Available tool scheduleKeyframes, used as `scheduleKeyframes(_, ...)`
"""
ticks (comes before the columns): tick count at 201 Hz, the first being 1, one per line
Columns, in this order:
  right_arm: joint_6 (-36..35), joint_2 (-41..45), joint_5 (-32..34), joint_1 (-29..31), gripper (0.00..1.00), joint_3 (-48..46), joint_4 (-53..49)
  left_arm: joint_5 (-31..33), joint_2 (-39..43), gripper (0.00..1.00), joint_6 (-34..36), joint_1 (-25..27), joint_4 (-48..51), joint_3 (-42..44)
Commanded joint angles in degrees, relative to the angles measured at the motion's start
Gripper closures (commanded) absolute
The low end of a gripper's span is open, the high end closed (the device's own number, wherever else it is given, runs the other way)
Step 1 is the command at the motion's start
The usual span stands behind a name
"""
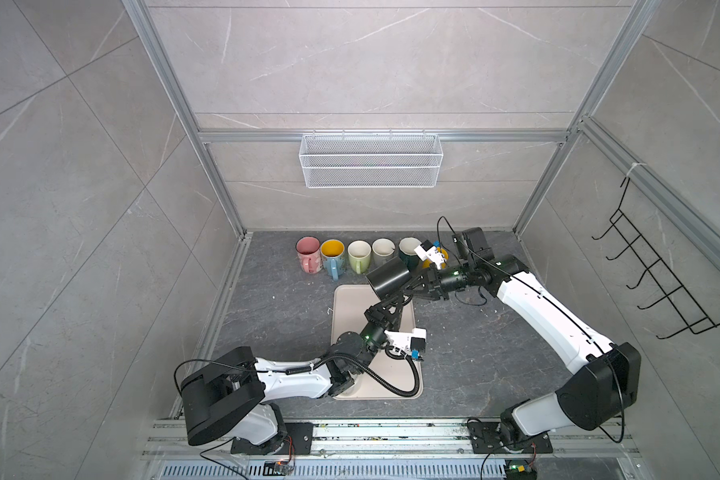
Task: Turn the mug right side up
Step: 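Hold the black mug with the left gripper beside the right gripper, rotating it upright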
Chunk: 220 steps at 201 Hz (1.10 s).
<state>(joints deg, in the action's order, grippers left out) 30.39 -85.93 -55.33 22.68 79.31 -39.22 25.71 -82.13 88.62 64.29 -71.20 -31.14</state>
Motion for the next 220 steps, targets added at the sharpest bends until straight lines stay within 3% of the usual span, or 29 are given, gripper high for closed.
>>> scheduleKeyframes(1, 0.9, 0.7, 0.8, 0.2, 1.0, -1.5, 1.9, -1.0, 0.4, 1.0, 2.7, 0.4, -9.8, -3.8)
scheduleKeyframes(11, 1.1, 1.2, 1.5, 0.3, 1.0, -1.7, 2.5, -0.5, 0.2, 0.99, 2.7, 0.4, -9.8, -3.9)
scheduleKeyframes(40, 1.4, 2.7, 3.8, 0.2, 1.0, -2.2, 3.5, 0.7, 0.1, 0.78, 2.0, 0.4, -9.8, -3.9)
scheduleKeyframes(91, 2.8, 5.0, 7.8, 0.2, 1.0, -3.1, 5.5, 2.9, 1.2, 0.52, -0.9, 0.4, -9.8, -3.0)
scheduleKeyframes(155, 4.0, 7.8, 14.3, -0.2, 1.0, -2.7, 8.0, 7.6, 2.7, 0.39, -5.2, 0.4, -8.0, -0.7)
scheduleKeyframes(185, 3.0, 8.1, 17.4, -0.2, 1.0, 0.5, 7.5, 12.3, 7.0, 0.37, -13.9, 0.4, 2.9, -1.4)
scheduleKeyframes(220, -0.1, 7.4, 23.6, -0.2, 1.0, 4.3, 5.2, 11.6, 17.8, 0.36, -33.1, -0.4, 29.0, -3.9)
